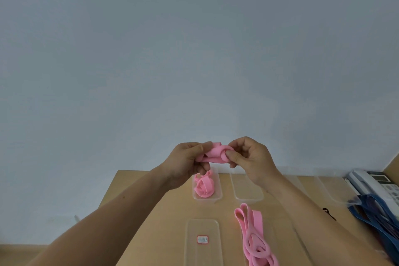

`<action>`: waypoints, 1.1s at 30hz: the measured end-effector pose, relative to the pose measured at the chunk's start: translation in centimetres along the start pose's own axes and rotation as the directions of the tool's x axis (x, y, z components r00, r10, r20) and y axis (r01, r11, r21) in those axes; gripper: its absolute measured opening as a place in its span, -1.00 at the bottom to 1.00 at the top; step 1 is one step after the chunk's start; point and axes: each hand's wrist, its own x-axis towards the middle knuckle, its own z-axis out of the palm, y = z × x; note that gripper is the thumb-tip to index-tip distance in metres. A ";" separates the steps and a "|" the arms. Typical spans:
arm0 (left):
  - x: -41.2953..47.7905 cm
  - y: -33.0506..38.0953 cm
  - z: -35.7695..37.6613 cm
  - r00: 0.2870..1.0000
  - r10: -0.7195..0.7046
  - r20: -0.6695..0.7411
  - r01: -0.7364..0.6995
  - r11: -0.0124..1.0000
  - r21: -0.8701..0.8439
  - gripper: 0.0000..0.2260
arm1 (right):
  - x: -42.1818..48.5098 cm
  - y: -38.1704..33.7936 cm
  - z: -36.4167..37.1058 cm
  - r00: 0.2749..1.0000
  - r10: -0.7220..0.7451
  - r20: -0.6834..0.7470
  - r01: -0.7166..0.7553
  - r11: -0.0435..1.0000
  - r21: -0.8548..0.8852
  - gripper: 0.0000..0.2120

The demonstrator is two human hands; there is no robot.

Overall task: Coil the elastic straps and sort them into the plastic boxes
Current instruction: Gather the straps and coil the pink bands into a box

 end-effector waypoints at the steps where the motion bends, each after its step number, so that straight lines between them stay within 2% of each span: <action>1: 0.0 0.0 -0.1 1.000 -0.001 -0.008 0.001 1.000 -0.012 -0.77 | 0.1 0.2 0.2 1.000 -0.011 -0.017 0.010 1.000 -0.011 -0.88; 6: 0.3 -0.5 -0.5 0.995 -0.001 -0.097 -0.003 0.999 -0.036 -0.76 | 0.2 0.8 1.4 0.995 -0.080 -0.062 0.069 0.984 -0.163 -0.86; 11: 0.5 -0.8 -1.5 0.992 -0.015 -0.128 0.015 1.000 0.000 -0.71 | 0.3 1.5 2.1 0.993 -0.116 -0.027 0.107 0.967 -0.231 -0.84; 12: 0.5 -0.9 -1.7 0.992 -0.025 -0.122 0.028 0.999 0.021 -0.70 | 0.3 1.6 2.2 0.992 -0.123 -0.001 0.118 0.953 -0.279 -0.78; 14: 0.5 -1.2 -2.0 0.995 -0.038 -0.097 0.047 0.994 0.094 -0.70 | 0.5 1.7 2.5 0.986 -0.145 0.088 0.168 0.896 -0.410 -0.54; 16: 0.6 -1.6 -2.4 0.995 -0.040 -0.087 0.053 0.987 0.151 -0.70 | 0.9 2.0 3.0 0.967 -0.160 0.200 0.242 0.829 -0.504 -0.45; 18: 0.8 -2.1 -3.0 0.993 -0.069 -0.092 0.081 0.988 0.133 -0.68 | 1.2 2.5 3.5 0.947 -0.184 0.265 0.309 0.751 -0.583 -0.49; 21: 0.9 -3.0 -3.9 0.985 -0.147 -0.093 0.155 0.984 0.089 -0.66 | 1.2 3.8 4.3 0.931 -0.238 0.278 0.365 0.649 -0.667 -0.54; 26: 1.8 -5.6 -4.9 0.963 -0.258 -0.081 0.265 0.961 0.082 -0.69 | 1.3 6.8 5.8 0.892 -0.327 0.311 0.445 0.516 -0.732 -0.73; 29: 2.6 -7.5 -5.3 0.949 -0.303 -0.088 0.313 0.940 0.133 -0.70 | 1.3 8.7 5.7 0.920 -0.241 0.309 0.392 0.558 -0.732 -0.72; 31: 3.4 -9.0 -5.6 0.939 -0.323 -0.118 0.338 0.929 0.151 -0.71 | 1.5 10.2 5.2 0.943 -0.135 0.305 0.323 0.602 -0.730 -0.60; 33: 4.5 -10.8 -6.1 0.933 -0.304 -0.194 0.348 0.898 0.268 -0.75 | 2.2 11.8 4.5 0.940 -0.049 0.338 0.293 0.621 -0.727 -0.46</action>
